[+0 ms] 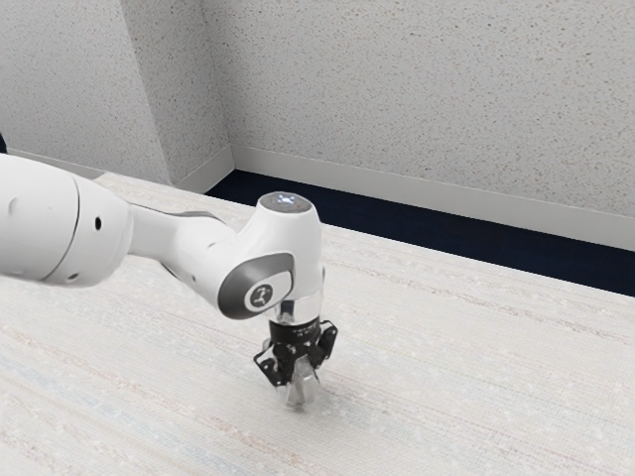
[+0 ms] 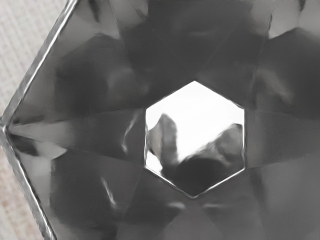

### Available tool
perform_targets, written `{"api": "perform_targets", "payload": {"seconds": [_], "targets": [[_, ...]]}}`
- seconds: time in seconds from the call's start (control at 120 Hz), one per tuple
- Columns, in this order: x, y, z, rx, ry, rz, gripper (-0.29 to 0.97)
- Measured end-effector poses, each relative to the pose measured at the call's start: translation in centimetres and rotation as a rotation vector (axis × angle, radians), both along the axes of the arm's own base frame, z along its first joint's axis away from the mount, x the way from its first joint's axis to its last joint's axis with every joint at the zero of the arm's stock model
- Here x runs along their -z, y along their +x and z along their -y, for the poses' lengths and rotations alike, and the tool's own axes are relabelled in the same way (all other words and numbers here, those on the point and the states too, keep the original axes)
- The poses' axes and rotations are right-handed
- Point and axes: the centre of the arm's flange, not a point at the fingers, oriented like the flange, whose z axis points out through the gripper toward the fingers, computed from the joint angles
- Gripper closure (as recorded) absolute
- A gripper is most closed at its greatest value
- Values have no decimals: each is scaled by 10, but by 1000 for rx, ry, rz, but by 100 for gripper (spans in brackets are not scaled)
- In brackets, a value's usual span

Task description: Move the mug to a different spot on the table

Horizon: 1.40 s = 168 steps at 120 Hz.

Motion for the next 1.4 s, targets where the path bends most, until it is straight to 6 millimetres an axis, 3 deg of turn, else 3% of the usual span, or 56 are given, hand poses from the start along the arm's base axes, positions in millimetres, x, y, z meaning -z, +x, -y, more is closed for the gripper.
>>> {"api": "perform_targets", "payload": {"seconds": [0.15, 0.342, 0.483, 0.6, 0.75, 0.925, 1.067, 1.158, 1.4], "targets": [[-12, 2, -3, 19, 24, 3, 63], [-49, 18, -11, 35, 52, 44, 63], [-65, 31, -37, 5, 83, 53, 62], [-67, 43, -82, -58, 109, 46, 61], [-67, 46, -134, -133, 130, 12, 61], [-52, 52, -174, -174, 168, -17, 60], [-42, 64, -189, -147, 173, 64, 60], [-21, 54, -204, -110, 166, 112, 60], [-5, 46, -208, 12, 162, 172, 60]]}}
